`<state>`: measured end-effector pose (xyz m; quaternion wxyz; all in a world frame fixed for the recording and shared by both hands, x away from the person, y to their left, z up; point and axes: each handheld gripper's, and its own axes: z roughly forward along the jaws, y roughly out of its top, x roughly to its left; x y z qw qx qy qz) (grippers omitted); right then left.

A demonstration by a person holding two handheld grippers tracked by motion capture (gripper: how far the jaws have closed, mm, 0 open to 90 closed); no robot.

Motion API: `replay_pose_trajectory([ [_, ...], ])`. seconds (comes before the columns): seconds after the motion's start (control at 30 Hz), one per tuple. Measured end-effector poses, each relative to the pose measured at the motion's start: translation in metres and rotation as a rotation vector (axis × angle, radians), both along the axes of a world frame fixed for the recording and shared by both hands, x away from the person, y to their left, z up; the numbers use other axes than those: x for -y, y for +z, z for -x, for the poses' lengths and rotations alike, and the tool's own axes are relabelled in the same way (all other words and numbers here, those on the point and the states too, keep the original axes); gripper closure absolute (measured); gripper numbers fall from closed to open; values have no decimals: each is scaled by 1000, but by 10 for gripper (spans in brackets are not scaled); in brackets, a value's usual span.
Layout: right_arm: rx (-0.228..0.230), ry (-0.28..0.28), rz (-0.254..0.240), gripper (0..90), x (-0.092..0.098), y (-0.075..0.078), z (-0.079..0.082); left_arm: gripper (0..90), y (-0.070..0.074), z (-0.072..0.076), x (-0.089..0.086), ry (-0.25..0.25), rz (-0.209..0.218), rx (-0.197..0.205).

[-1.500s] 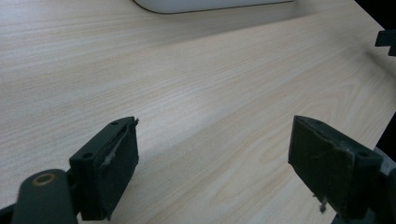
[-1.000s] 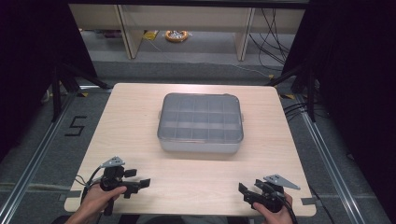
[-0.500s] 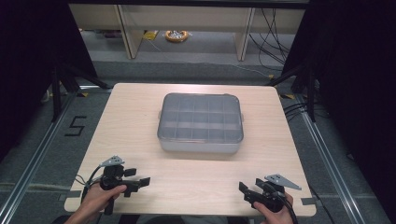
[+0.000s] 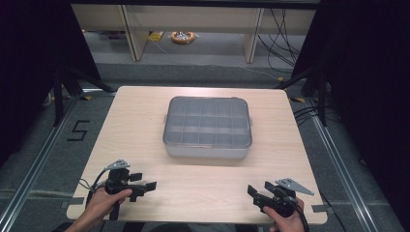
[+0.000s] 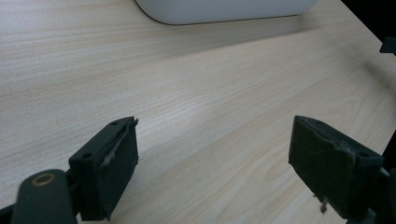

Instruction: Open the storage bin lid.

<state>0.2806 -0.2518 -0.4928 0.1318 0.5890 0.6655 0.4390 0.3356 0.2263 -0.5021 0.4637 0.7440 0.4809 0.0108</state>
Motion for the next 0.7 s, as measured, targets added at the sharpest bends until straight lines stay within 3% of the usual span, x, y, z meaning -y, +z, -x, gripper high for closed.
replay_pose_trajectory([
  [0.07,50,30,10,252,2,-4,-5,151,0,-1,0,-2,4,1],
  [0.1,53,21,-9,246,1,-3,-5,152,0,-2,1,1,11,-2],
  [0.27,52,22,-3,238,4,-1,-8,153,-2,-3,2,2,21,-25],
  [0.33,66,19,-34,234,6,-2,-13,154,-2,-4,2,3,23,-30],
  [0.4,62,14,-33,235,7,-2,-15,155,-2,-5,2,7,23,-23],
  [0.47,32,-1,-66,235,5,-1,-16,155,-1,-6,1,9,22,-21],
  [0.63,95,12,-27,238,6,2,-21,157,0,-9,2,29,15,-10],
  [0.7,84,5,-44,241,5,6,-22,156,1,-9,3,23,20,-13],
])
